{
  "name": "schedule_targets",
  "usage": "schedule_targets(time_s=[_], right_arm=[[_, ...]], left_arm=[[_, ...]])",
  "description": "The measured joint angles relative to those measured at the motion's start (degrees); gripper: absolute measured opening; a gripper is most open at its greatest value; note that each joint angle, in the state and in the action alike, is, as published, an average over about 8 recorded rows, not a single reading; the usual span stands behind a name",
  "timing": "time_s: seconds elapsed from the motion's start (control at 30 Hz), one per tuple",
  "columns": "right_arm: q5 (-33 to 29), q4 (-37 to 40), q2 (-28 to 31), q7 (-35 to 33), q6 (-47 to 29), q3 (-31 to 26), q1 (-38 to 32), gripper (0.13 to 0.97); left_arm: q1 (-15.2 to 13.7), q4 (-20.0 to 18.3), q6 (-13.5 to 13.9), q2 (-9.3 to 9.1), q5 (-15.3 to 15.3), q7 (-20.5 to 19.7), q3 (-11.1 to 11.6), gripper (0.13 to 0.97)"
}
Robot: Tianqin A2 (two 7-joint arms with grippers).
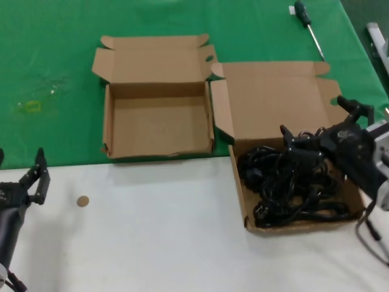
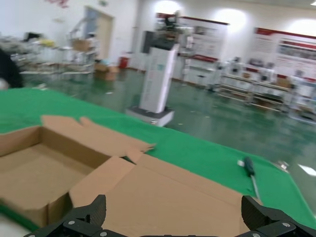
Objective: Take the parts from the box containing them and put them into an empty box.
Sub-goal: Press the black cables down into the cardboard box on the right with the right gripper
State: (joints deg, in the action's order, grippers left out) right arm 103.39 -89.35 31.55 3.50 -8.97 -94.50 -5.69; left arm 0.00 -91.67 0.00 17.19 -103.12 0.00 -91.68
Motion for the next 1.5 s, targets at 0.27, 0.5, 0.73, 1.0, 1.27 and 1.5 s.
schedule_targets(time_s=[0.27, 0.5, 0.73, 1.0, 1.27, 1.5], right_arm=[[1.4, 1.4, 10.1, -3.6, -14.1, 0.6, -4.8, 0.966], [2.6, 4.4, 15.6, -12.3, -27.9, -0.2, -12.6, 0.966], [1.4, 10.9, 17.9, -23.1, -41.3, -4.3, -23.6, 0.966], [-3.0, 19.0, 18.5, -36.2, -54.5, -10.7, -34.7, 0.966], [-5.8, 21.8, 19.4, -44.1, -63.2, -15.0, -37.3, 0.966], [-8.2, 24.4, 18.3, -50.2, -64.8, -17.1, -38.2, 0.966]], left_arm=[[0.0, 0.0, 0.0, 0.00, 0.0, 0.0, 0.0, 0.432], [0.0, 0.0, 0.0, 0.00, 0.0, 0.0, 0.0, 0.329], [0.0, 0.0, 0.0, 0.00, 0.0, 0.0, 0.0, 0.232], [0.0, 0.0, 0.0, 0.00, 0.0, 0.0, 0.0, 0.169], [0.0, 0.0, 0.0, 0.00, 0.0, 0.0, 0.0, 0.152], [0.0, 0.0, 0.0, 0.00, 0.0, 0.0, 0.0, 0.152]])
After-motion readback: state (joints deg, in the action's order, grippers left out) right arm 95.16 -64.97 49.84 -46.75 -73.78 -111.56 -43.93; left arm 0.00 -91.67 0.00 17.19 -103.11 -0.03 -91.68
